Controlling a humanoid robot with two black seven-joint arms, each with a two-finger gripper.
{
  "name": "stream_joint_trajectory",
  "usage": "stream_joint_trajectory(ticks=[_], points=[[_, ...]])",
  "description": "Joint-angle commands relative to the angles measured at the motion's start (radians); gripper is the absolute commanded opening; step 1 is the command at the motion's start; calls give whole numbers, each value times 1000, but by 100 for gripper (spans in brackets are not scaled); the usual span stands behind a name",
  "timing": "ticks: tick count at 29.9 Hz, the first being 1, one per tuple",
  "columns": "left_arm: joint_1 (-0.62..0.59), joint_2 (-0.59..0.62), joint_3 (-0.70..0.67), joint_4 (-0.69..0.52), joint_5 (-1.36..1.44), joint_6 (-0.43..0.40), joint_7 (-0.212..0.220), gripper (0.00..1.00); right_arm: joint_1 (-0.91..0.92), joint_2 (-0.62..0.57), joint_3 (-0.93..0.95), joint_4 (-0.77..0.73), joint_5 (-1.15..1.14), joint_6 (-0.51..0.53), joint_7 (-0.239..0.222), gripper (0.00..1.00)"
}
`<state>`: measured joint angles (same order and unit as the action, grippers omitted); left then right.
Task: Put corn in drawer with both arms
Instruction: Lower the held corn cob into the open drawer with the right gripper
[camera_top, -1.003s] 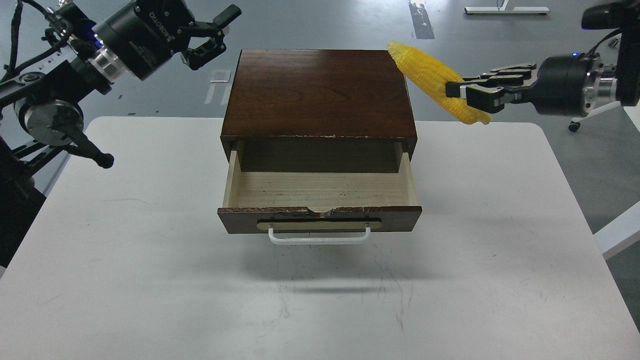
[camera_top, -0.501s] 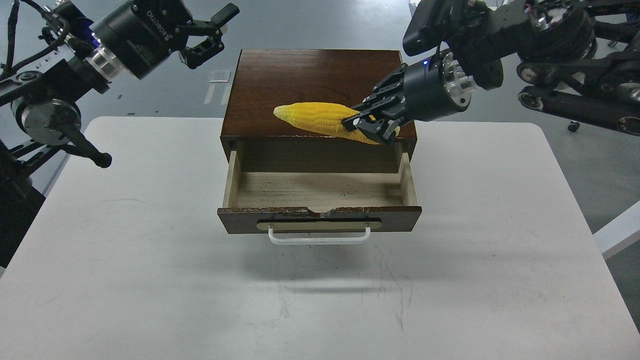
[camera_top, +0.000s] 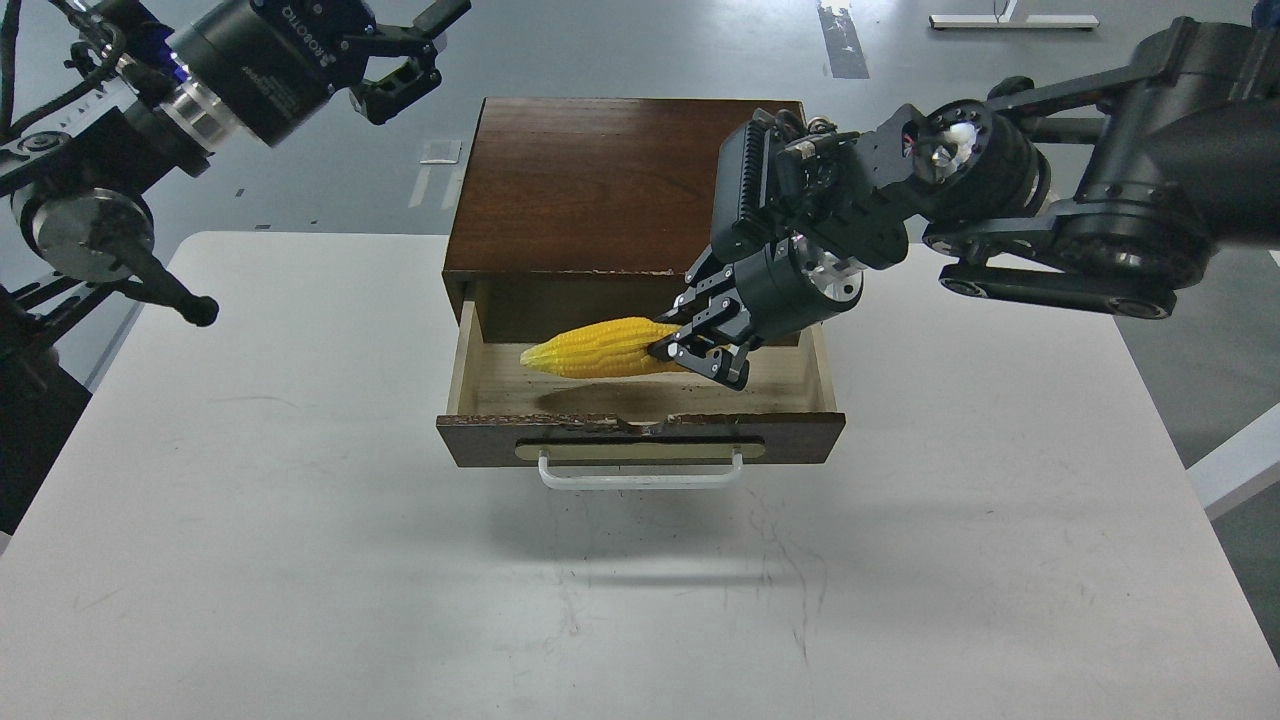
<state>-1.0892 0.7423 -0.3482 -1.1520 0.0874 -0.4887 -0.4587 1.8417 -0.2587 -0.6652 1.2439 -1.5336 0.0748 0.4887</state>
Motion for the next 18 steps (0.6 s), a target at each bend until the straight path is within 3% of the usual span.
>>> stream_joint_trajectory(ticks=[1, 8, 18], points=[[0, 0, 0, 0, 0, 0, -1, 99, -18, 15, -5, -10, 0, -1, 0, 2], [0, 3, 0, 0, 0, 0, -3, 99, -47, 30, -5, -27, 3, -1, 0, 15], [8, 3, 0, 0, 0, 0, -5, 99, -62, 24, -5, -27, 3, -1, 0, 43]])
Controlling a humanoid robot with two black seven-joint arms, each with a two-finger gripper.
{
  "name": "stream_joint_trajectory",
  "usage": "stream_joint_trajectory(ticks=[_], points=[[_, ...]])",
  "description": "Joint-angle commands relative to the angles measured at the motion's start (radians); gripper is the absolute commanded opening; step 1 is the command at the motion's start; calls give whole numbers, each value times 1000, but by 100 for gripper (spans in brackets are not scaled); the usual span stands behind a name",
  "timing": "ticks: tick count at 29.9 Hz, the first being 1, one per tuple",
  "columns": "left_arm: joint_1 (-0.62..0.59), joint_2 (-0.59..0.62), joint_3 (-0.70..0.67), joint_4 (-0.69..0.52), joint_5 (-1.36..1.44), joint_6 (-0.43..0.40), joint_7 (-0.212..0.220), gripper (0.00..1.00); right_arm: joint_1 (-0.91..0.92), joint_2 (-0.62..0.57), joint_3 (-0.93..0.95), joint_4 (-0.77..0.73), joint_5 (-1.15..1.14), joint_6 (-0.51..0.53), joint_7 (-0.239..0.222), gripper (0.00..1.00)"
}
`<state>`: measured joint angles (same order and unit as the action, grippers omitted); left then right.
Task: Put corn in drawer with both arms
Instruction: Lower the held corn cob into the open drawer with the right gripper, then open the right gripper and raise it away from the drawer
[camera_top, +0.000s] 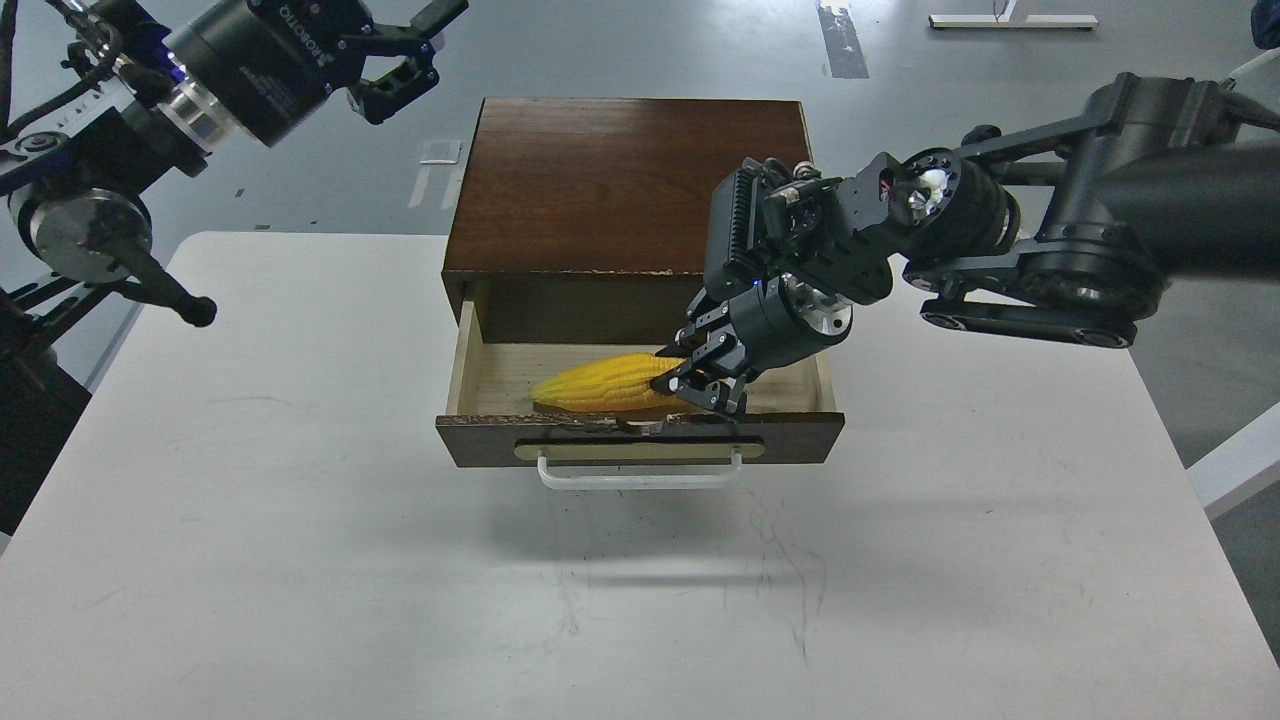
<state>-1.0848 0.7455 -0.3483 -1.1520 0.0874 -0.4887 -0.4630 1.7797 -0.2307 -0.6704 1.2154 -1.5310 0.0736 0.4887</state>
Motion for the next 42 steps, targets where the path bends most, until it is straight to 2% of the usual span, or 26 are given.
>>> stream_joint_trajectory(ticks=[1, 3, 5, 22, 24, 27, 28, 35, 37, 42], points=[[3, 0, 0, 0, 0, 0, 0, 99, 0, -4, 0, 1, 2, 0, 0, 46], [3, 0, 0, 0, 0, 0, 0, 99, 0, -9, 0, 3, 2, 0, 0, 59], [3, 0, 0, 0, 0, 0, 0, 99, 0, -12, 0, 3, 2, 0, 0, 63], [3, -2, -15, 0, 0, 0, 3, 99, 62, -76, 37, 26, 38, -6, 0, 75], [3, -2, -15, 0, 0, 0, 3, 99, 86, -102, 67, 30, 98, -6, 0, 78], [3, -3, -15, 0, 0, 0, 1, 99, 98, -139, 121, 27, 227, -6, 0, 94], [6, -5, -15, 0, 0, 0, 1, 99, 96, -163, 153, 24, 308, -5, 0, 96], [19, -8, -15, 0, 0, 0, -2, 99, 8, -327, 268, 15, 764, -8, 0, 98], [32, -9, -15, 0, 2, 0, -3, 99, -110, -407, 383, 7, 924, -11, 0, 98], [55, -12, -17, 3, 8, 0, -8, 99, -389, -487, 653, -28, 1087, -12, 0, 98]])
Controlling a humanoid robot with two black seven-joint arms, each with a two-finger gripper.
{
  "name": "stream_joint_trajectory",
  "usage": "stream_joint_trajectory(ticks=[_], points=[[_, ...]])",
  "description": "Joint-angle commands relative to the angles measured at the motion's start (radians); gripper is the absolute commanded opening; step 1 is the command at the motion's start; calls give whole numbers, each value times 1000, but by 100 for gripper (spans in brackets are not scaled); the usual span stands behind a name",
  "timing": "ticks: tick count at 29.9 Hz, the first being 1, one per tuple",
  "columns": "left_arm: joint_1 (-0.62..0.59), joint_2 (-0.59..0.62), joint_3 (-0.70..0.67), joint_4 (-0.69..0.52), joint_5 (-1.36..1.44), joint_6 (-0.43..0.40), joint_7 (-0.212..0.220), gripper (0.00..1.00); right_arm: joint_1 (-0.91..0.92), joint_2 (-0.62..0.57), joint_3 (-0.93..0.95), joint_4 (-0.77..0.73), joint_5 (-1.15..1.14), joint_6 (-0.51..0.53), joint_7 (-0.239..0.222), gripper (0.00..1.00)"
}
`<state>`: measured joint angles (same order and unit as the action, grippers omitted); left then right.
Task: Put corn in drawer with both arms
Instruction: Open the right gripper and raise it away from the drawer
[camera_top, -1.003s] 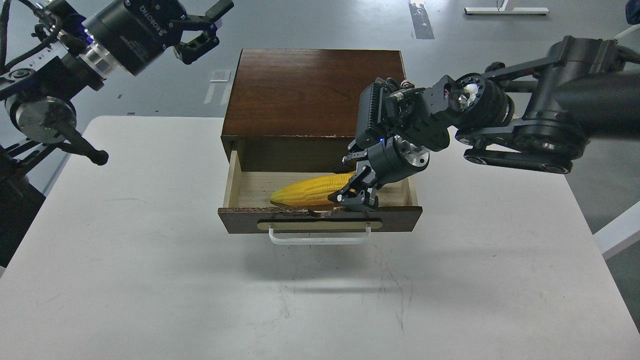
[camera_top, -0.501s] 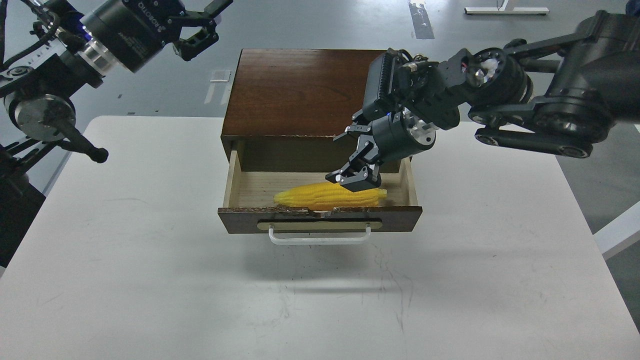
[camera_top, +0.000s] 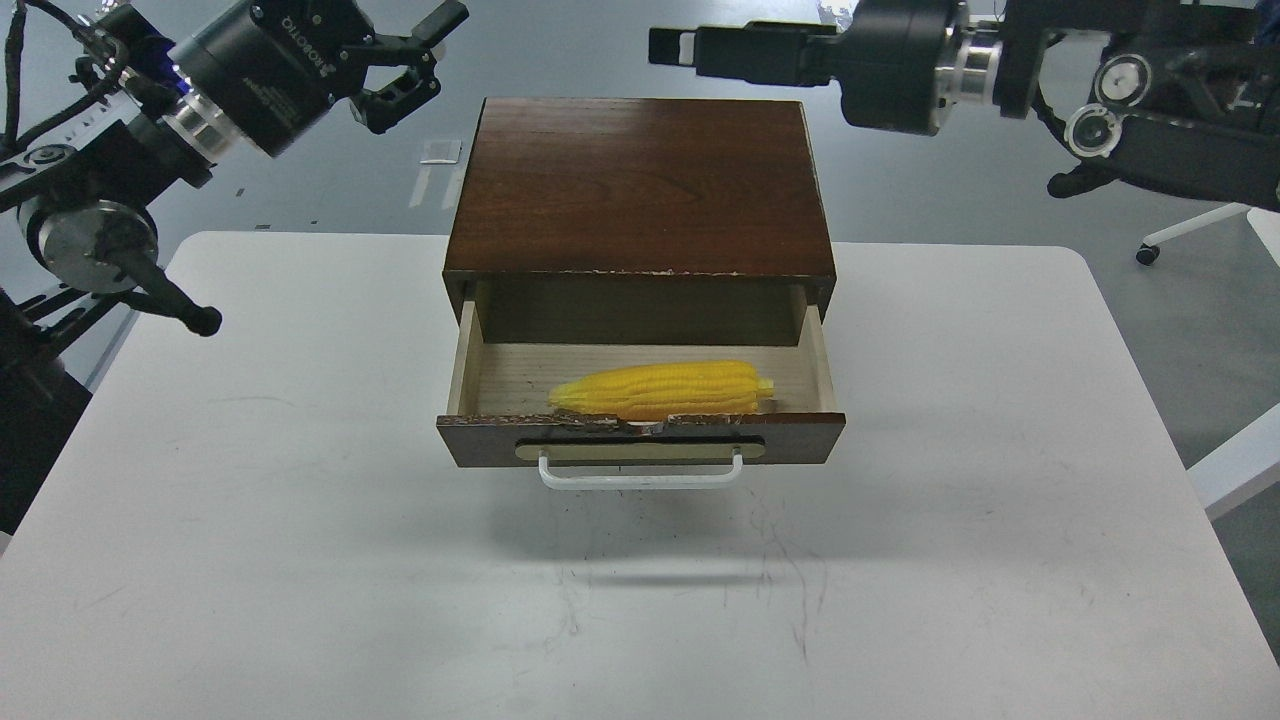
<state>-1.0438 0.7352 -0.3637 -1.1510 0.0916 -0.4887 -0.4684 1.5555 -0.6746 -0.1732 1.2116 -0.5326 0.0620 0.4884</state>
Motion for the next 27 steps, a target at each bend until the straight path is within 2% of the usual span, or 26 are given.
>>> stream_joint_trajectory(ticks=[1, 7, 9, 15, 27], points=[[22, -3, -1, 2, 5, 0, -3, 99, -243, -46, 234, -44, 120, -1, 0, 98], [63, 0, -7, 2, 5, 0, -4, 99, -533, -25, 510, -135, 287, -1, 0, 99], [86, 0, -21, 4, 5, 0, -4, 99, -593, -11, 544, -142, 351, -1, 0, 99], [143, 1, -50, 5, 8, 0, -3, 99, -693, 24, 561, -142, 392, 1, 0, 100], [186, 4, -63, 7, 10, 0, -1, 99, -759, 75, 561, -136, 390, 4, 0, 100]])
